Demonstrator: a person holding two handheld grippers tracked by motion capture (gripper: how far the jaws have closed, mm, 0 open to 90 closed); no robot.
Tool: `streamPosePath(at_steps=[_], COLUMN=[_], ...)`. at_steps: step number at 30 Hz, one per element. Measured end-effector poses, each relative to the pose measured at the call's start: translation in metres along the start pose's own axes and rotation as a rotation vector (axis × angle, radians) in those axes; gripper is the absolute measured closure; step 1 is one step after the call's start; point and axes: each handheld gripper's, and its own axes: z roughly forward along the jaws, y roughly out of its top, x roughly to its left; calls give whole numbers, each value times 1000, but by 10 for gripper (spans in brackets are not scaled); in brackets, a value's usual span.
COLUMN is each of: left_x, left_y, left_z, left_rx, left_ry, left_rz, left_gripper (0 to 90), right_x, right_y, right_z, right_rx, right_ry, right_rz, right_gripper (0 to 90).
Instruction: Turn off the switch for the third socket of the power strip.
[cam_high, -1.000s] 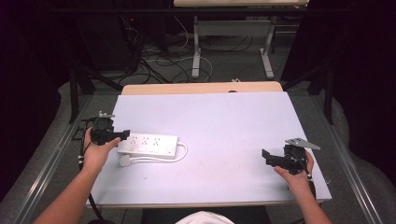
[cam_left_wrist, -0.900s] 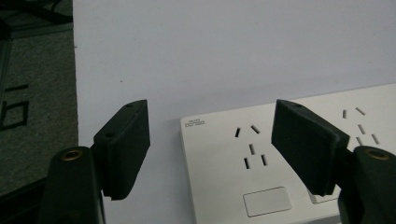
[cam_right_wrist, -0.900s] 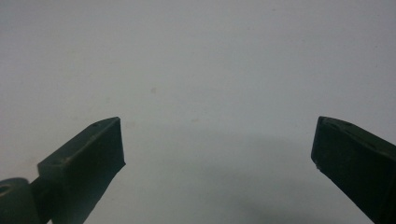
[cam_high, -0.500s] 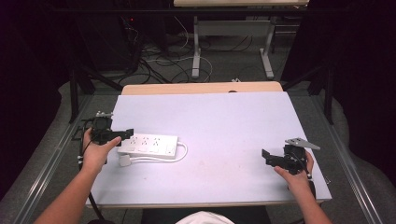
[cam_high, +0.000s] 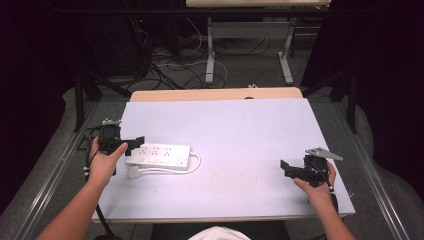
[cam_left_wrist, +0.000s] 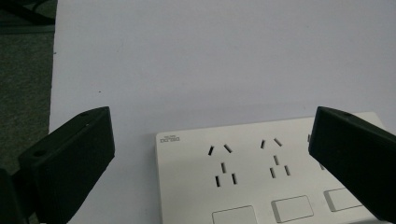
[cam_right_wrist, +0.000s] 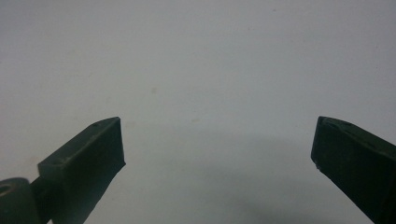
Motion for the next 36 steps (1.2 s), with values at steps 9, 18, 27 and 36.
streamPosePath(at_steps=[9,18,27,36], left_x=[-1,-20,-46,-70], left_y=[3,9,15,18], left_z=[4,10,9,7], left_rx=[9,-7,-13,-30], left_ry=[-11,-40,-74,-128], left_rz=[0,28,78,113], left_gripper=[3,3,3,3], right_x=[-2,-1,0,2], right_y=[0,0,0,1], right_z=[1,2,3,4], right_rx=[-2,2,0,3], right_ry=[2,6,13,21], right_rz=[-3,9,-5,-5], right_gripper=[20,21,21,22])
